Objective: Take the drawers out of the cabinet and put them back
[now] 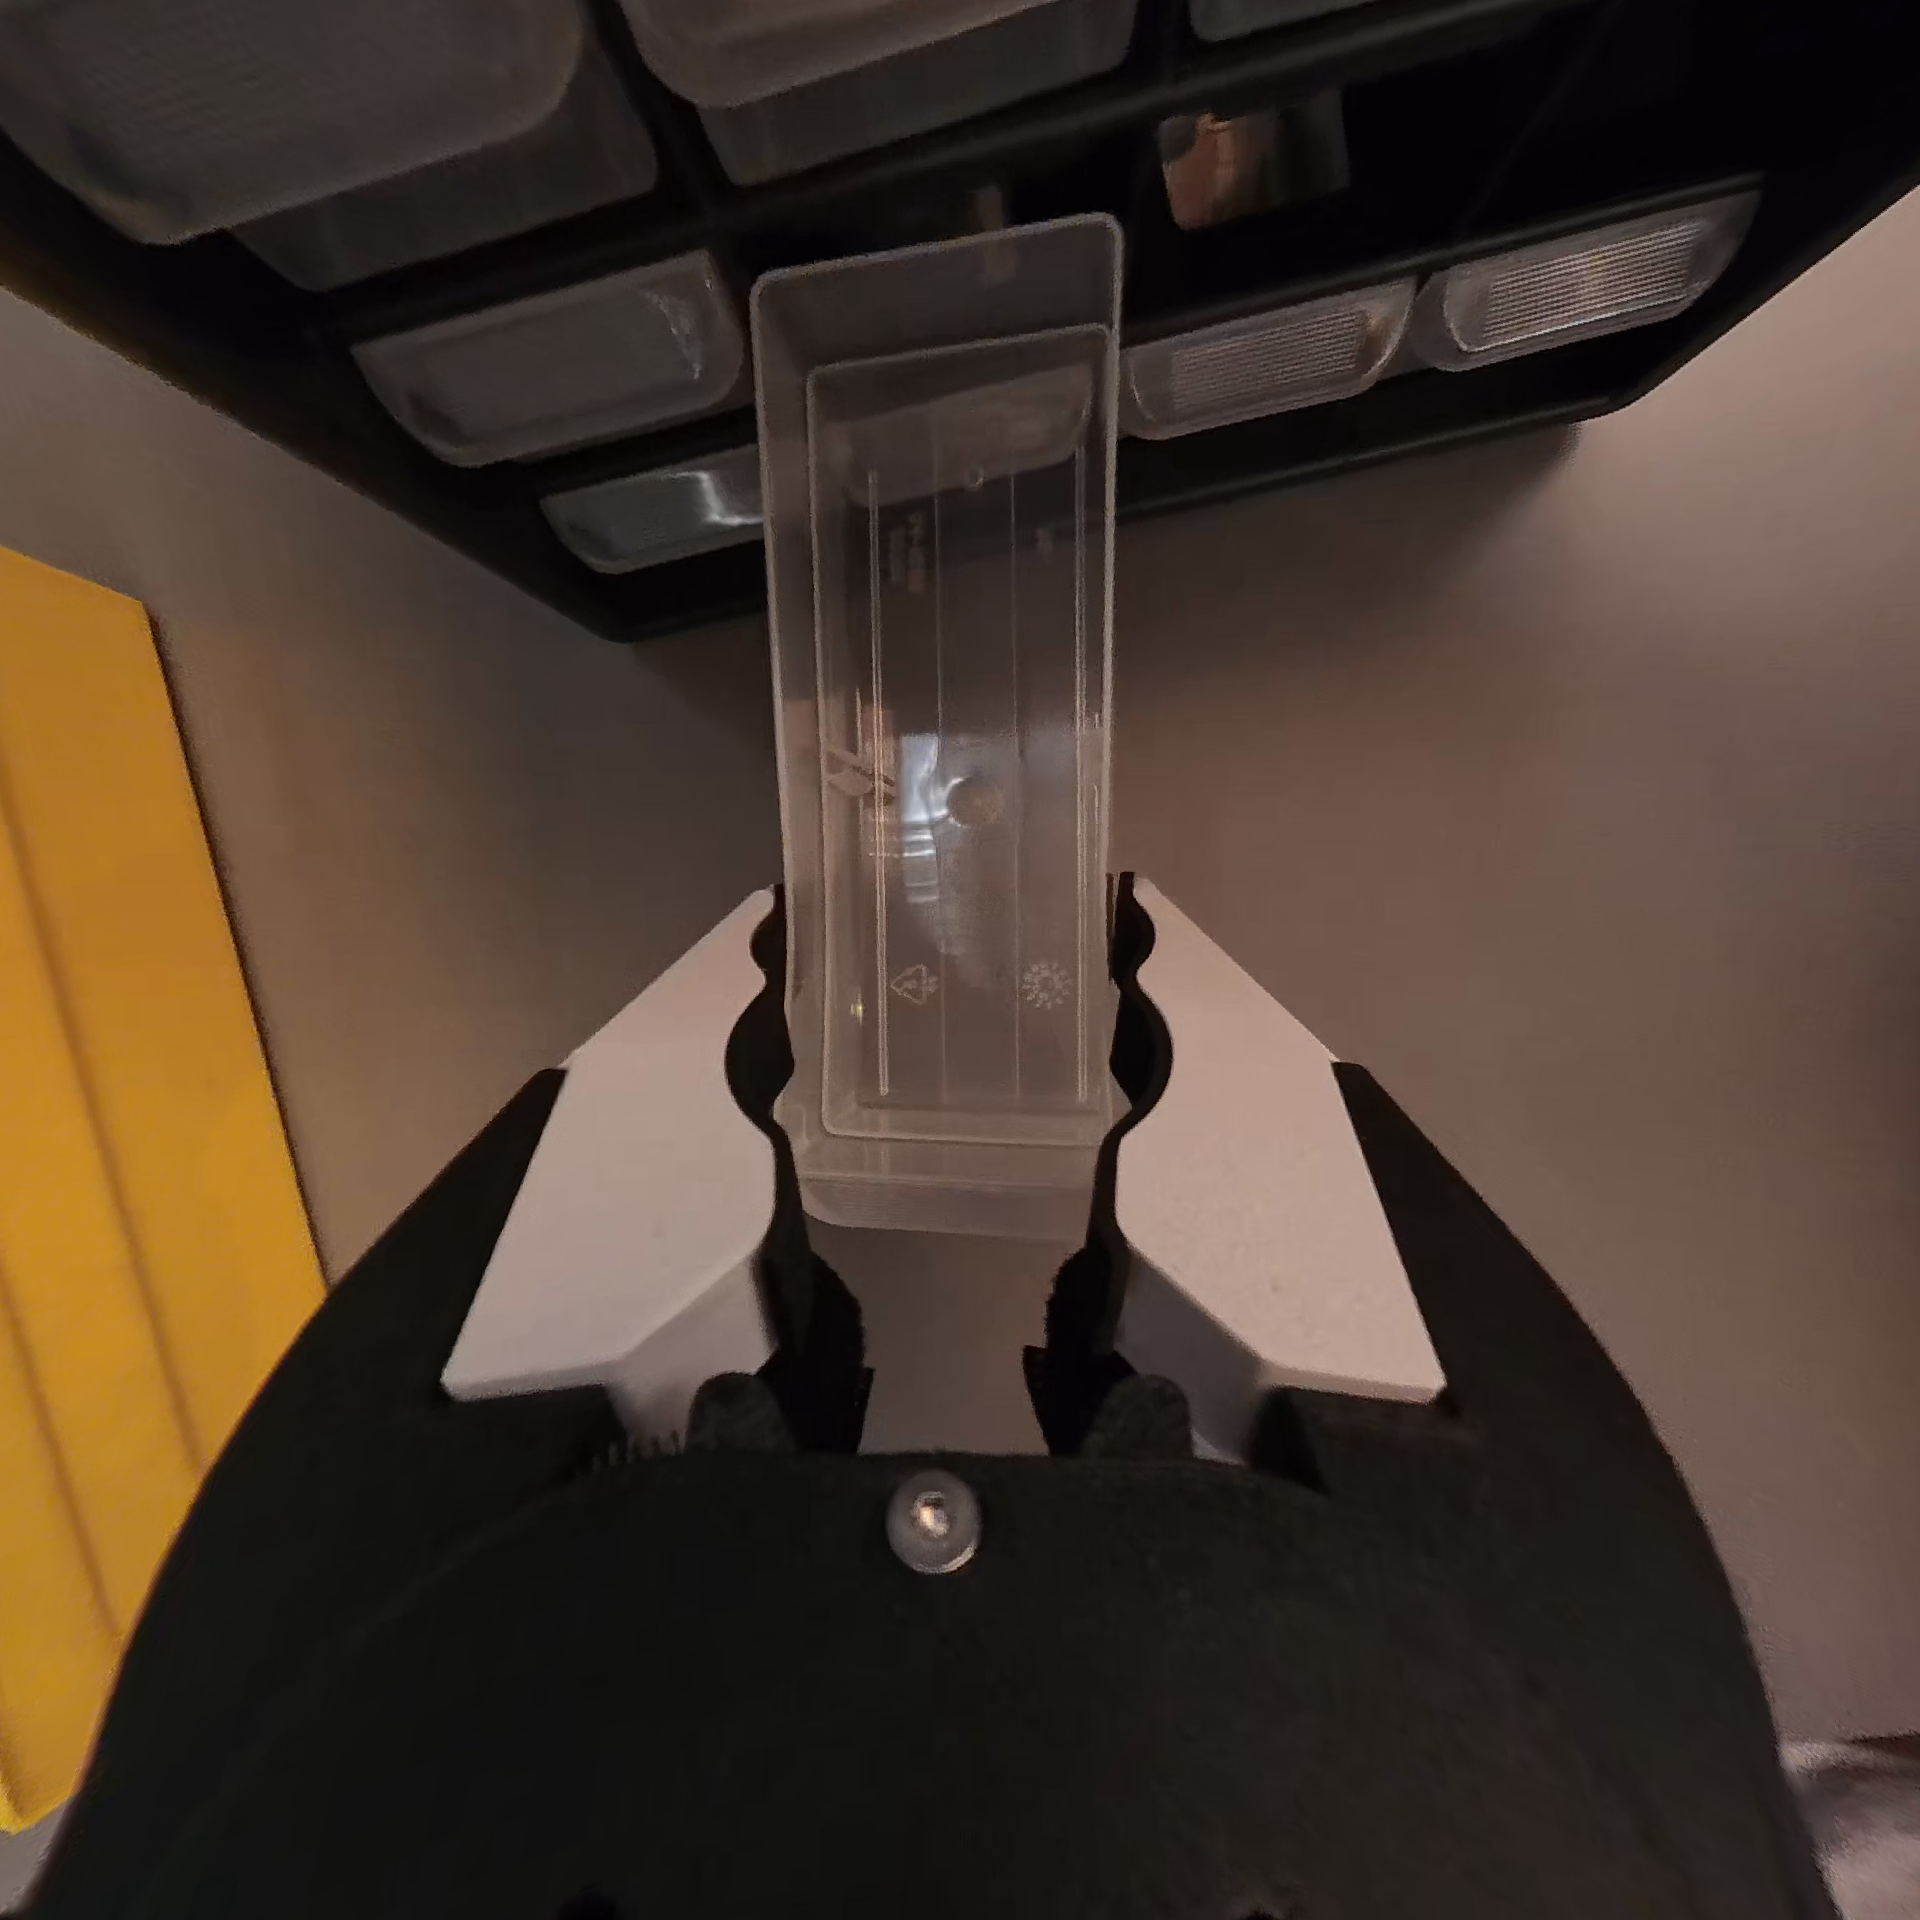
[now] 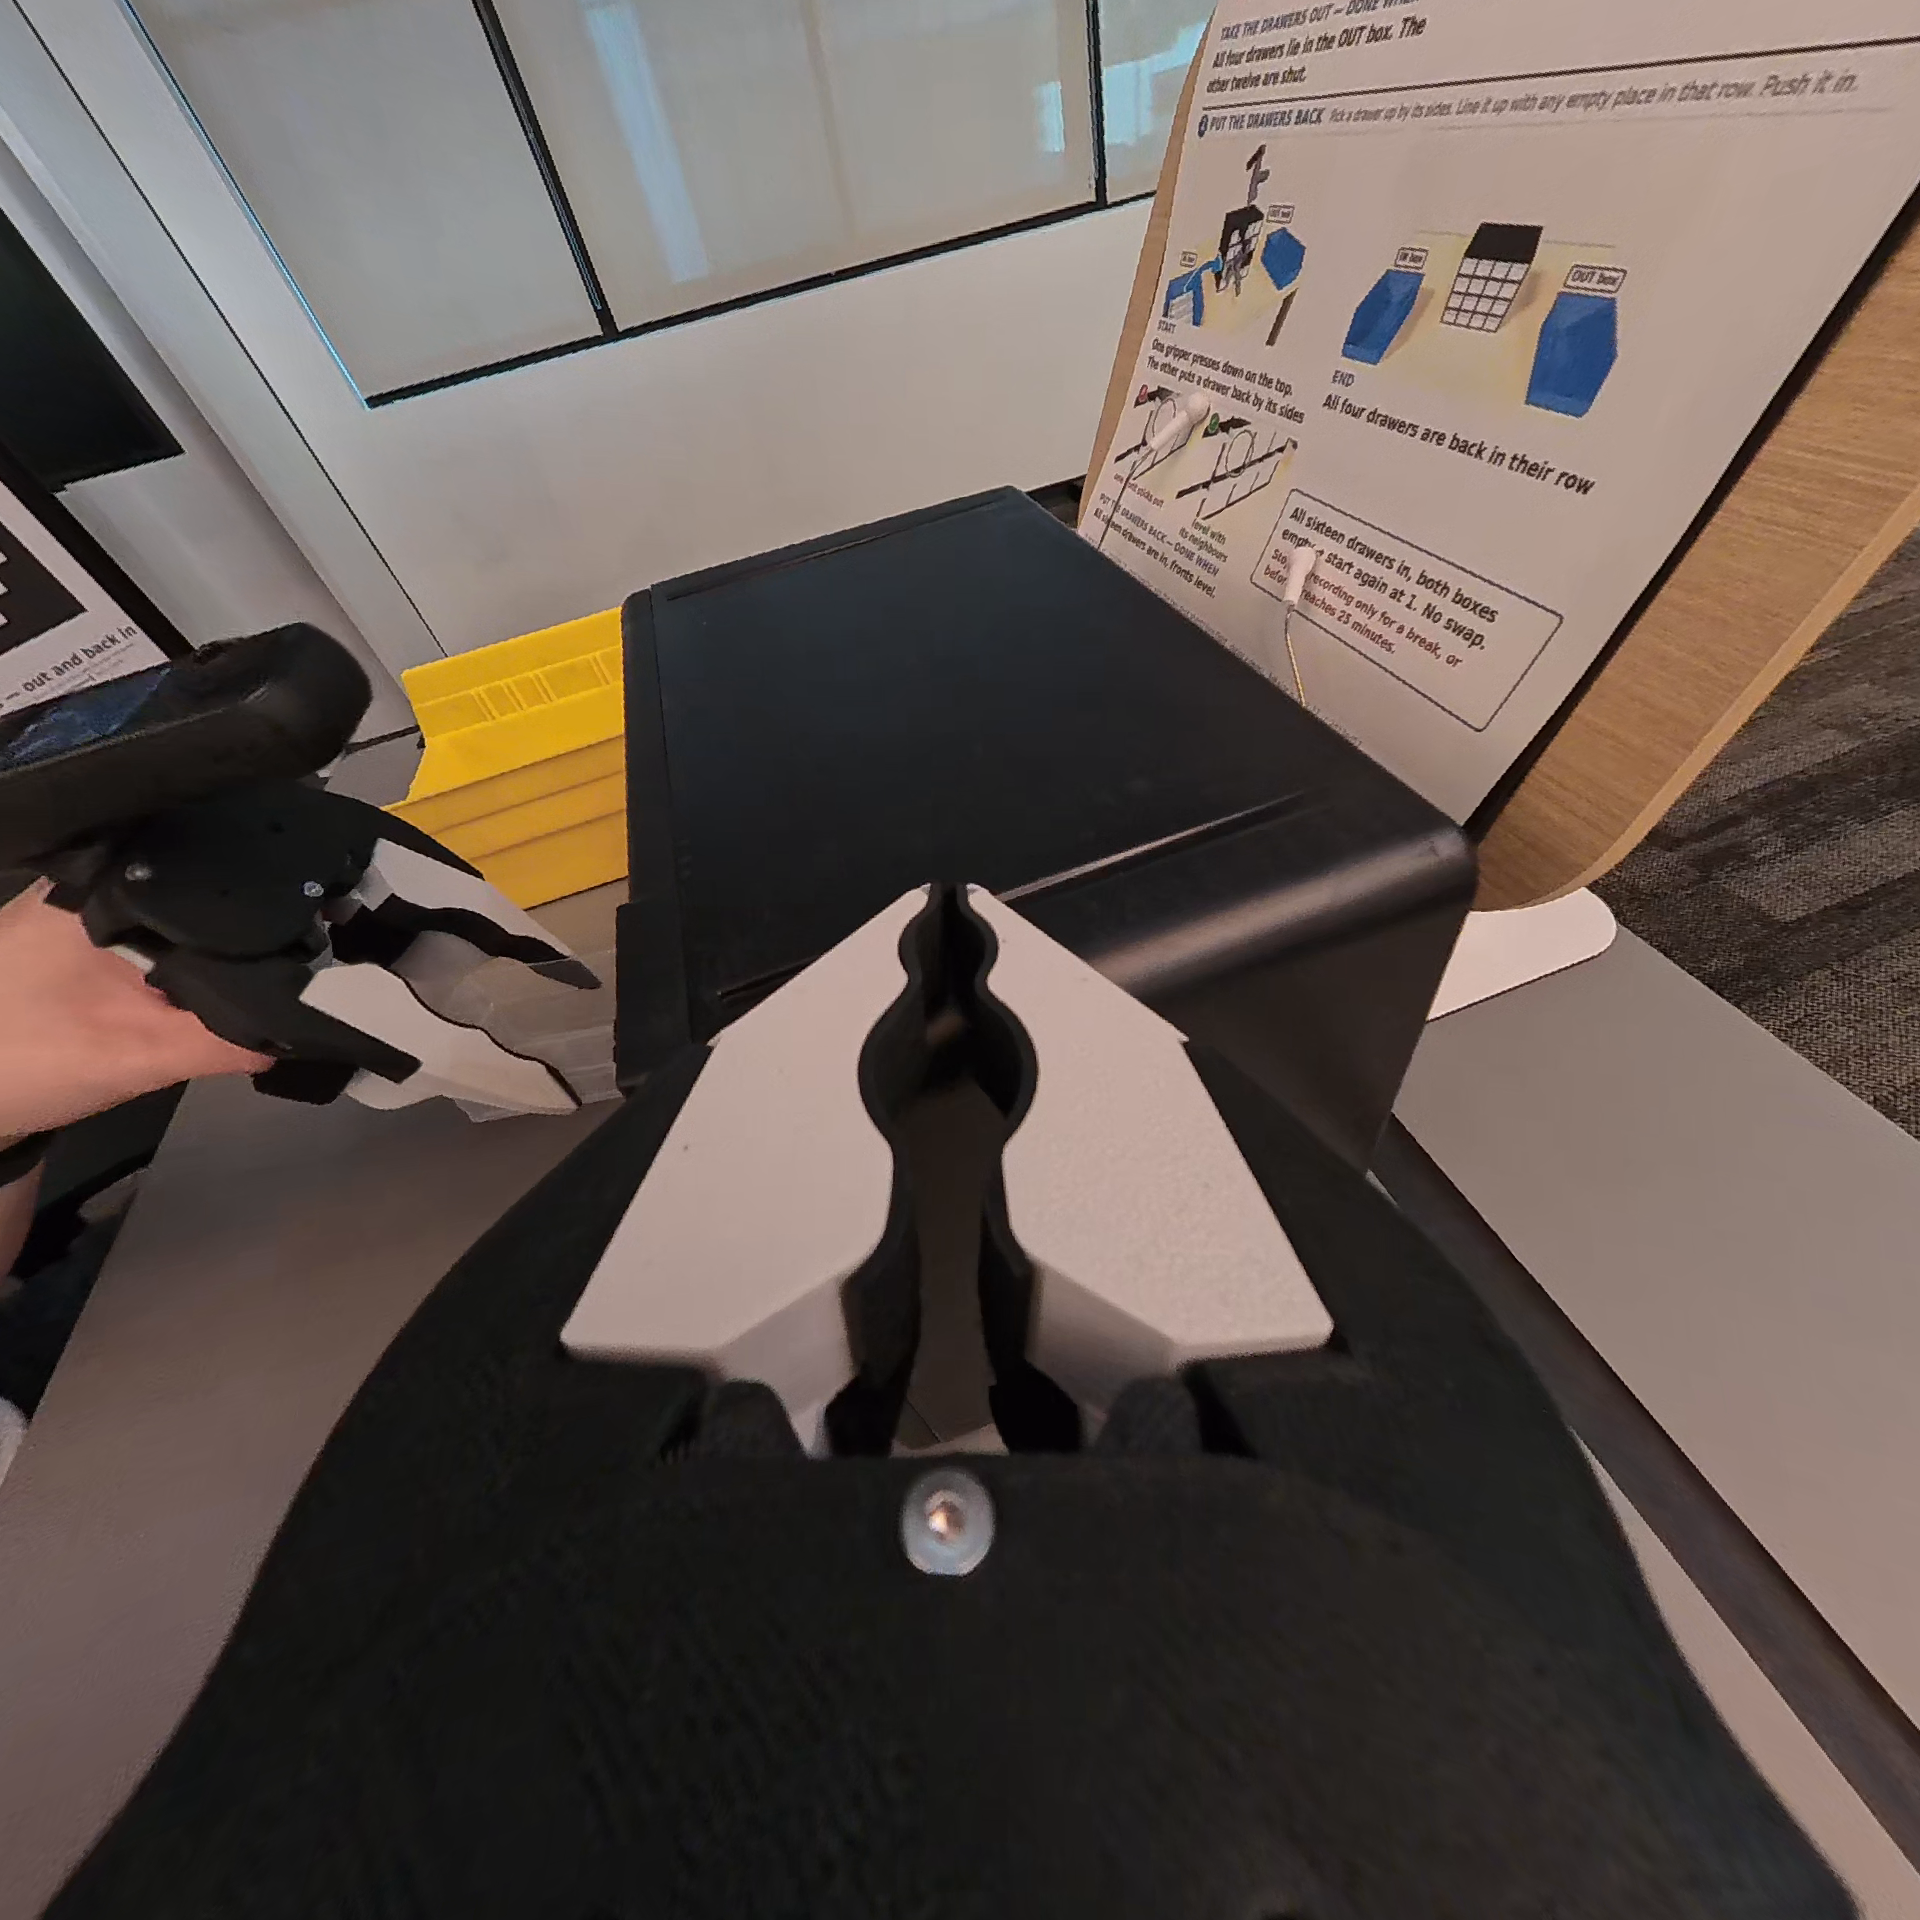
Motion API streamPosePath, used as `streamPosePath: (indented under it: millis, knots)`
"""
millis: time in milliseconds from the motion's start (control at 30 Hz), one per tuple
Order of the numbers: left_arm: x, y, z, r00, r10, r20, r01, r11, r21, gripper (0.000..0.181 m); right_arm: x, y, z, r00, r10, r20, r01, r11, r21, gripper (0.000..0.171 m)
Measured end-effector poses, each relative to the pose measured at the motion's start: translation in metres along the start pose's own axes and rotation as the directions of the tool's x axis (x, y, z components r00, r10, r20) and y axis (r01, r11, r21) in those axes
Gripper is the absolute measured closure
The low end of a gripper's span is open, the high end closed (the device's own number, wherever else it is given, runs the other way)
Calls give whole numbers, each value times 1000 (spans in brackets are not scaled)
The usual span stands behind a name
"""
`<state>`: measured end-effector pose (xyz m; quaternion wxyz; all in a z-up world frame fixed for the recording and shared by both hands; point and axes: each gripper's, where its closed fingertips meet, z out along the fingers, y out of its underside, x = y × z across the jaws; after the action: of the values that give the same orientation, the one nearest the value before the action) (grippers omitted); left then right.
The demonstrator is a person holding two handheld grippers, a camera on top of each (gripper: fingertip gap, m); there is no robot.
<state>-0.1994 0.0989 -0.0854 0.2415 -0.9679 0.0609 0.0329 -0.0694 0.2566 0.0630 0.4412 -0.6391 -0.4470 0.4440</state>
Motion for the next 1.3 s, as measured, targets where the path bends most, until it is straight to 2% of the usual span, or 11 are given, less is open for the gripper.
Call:
streamPosePath:
  millis: [333,600,867,900,933,967,1033,1067,1167,1233,1300]
  knots:
    - [3,-13,-12,998,4,55,-5,1000,28,121,0,0,0,1000,9,14,-9,1000,10,171]
    - [0,-25,2,997,-8,81,2,997,83,120,-1,0,0,1000,11,19,-11,1000,11,171]
    - [7,-53,19,997,5,80,-24,973,229,115,-1,0,0,999,17,27,-18,1000,16,171]
    - [10,-53,20,998,18,53,-30,970,243,107,-1,0,0,999,19,30,-20,1000,17,171]
    - [15,-51,18,999,34,17,-37,964,262,92,-1,0,0,999,21,32,-21,1000,19,171]
    - [21,-51,13,998,65,-22,-56,953,298,86,-1,0,0,999,23,33,-23,1000,20,171]
    - [24,-46,-5,988,155,-29,-132,912,388,89,-1,0,0,999,24,37,-24,999,23,171]
    - [21,-41,-17,978,207,-5,-185,882,433,98,-1,0,-1,999,25,39,-26,999,24,171]
    - [23,-24,-56,917,395,64,-358,739,570,102,-1,0,0,999,26,43,-27,999,24,171]
    - [17,-12,-69,856,477,199,-491,630,602,109,-1,0,0,999,27,45,-28,999,25,171]
    - [11,-2,-66,758,548,354,-642,536,548,116,-1,-1,0,998,31,48,-32,999,27,171]
